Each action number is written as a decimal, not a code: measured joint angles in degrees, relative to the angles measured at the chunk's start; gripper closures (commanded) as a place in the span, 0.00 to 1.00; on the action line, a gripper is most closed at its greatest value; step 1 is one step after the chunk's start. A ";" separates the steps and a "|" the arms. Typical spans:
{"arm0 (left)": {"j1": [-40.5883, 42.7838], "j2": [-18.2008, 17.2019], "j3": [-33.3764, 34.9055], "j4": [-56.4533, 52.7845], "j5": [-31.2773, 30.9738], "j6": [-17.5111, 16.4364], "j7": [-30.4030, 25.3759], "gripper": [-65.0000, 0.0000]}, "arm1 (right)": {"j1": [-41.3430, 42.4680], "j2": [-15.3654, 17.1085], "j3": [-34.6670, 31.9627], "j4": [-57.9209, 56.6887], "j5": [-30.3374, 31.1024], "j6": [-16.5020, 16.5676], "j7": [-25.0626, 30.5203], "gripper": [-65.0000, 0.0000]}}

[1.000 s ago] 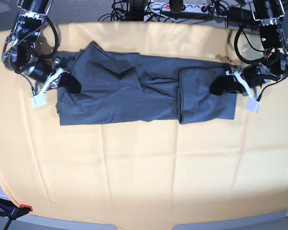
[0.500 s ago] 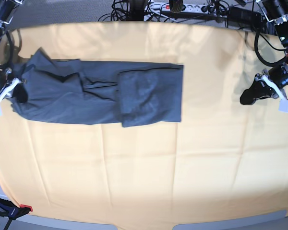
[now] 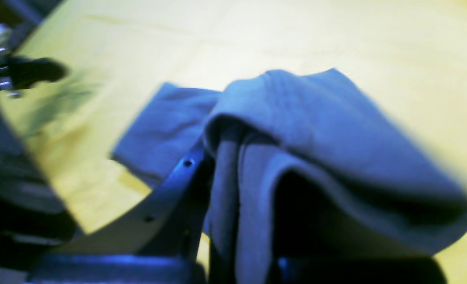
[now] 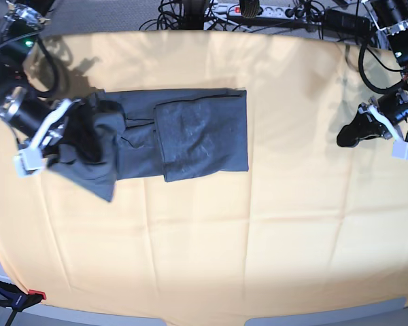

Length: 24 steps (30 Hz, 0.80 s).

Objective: Fold the T-shirt properly
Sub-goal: 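Lift the shirt bundle with the right gripper and flip it over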

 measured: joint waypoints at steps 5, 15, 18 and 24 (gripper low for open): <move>0.00 0.02 0.00 0.00 0.00 0.00 0.20 1.00 | 0.13 -7.06 -10.54 0.00 -6.36 3.37 0.83 1.00; 0.02 0.00 0.00 0.00 0.00 0.00 0.61 1.00 | 0.11 -11.50 -26.64 -0.07 -24.68 3.10 9.31 1.00; 0.02 0.00 0.00 0.00 0.00 0.02 0.61 1.00 | 0.13 -11.47 -30.34 -0.04 -28.04 2.34 13.25 1.00; 0.02 0.00 0.00 0.00 0.00 0.02 0.61 1.00 | 0.13 -11.41 -35.45 -0.07 -32.92 1.62 15.26 0.51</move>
